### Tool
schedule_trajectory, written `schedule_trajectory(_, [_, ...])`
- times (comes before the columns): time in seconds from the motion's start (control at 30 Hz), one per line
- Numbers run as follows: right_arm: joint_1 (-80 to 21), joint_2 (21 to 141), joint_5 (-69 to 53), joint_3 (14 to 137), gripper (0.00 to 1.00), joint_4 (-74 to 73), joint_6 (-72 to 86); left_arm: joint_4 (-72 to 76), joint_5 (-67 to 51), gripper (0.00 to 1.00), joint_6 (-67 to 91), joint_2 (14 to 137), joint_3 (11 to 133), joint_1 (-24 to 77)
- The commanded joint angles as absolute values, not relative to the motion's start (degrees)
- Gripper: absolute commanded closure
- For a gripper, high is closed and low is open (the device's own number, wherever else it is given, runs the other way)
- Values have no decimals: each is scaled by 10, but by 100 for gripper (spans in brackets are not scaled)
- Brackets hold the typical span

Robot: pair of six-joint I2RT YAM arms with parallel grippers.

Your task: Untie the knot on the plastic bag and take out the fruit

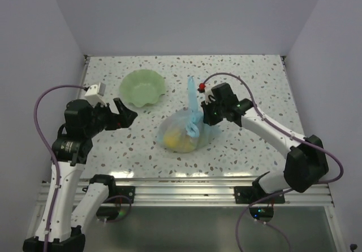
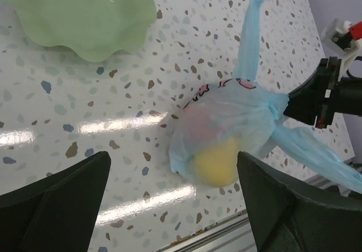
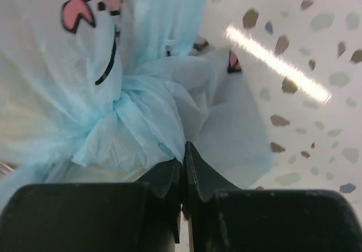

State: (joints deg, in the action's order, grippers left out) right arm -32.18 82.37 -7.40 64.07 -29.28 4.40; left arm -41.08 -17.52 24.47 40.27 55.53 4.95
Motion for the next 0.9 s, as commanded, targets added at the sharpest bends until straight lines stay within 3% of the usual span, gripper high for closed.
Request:
schedule_trajectory(0.0, [-320,781,-99,586,92,-285,98,-377,-251,0,243,431,562,52])
schedule_trajectory(0.1, [-324,724,-138,524,67,-265,128,-366,-265,0,242,447,543,54])
schedule_trajectory(0.13, [-325,706,-138,513,50,-265,132,-361,-273,0,244,451,537,58])
schedule_trajectory(0.23, [-326,636,-145,484,38,-276,140,-330,-268,0,271,460,534,91])
schedule_trajectory(0.4, [-326,544,-124,505,33,-301,153,-267,-201,2,334,498,534,239])
schedule_trajectory(0.57, [-327,563,-139,526,32,-308,148,-221,-85,2,340,555,522,396])
schedule_trajectory(0.63, [-327,578,-138,523,28,-305,140,-207,-44,2,336,590,517,424])
schedule_trajectory(0.7, [-327,589,-135,519,18,-299,129,-185,-25,2,323,624,511,448])
schedule_trajectory(0.87, [-328,628,-119,516,13,-295,108,-146,-4,2,262,698,510,482])
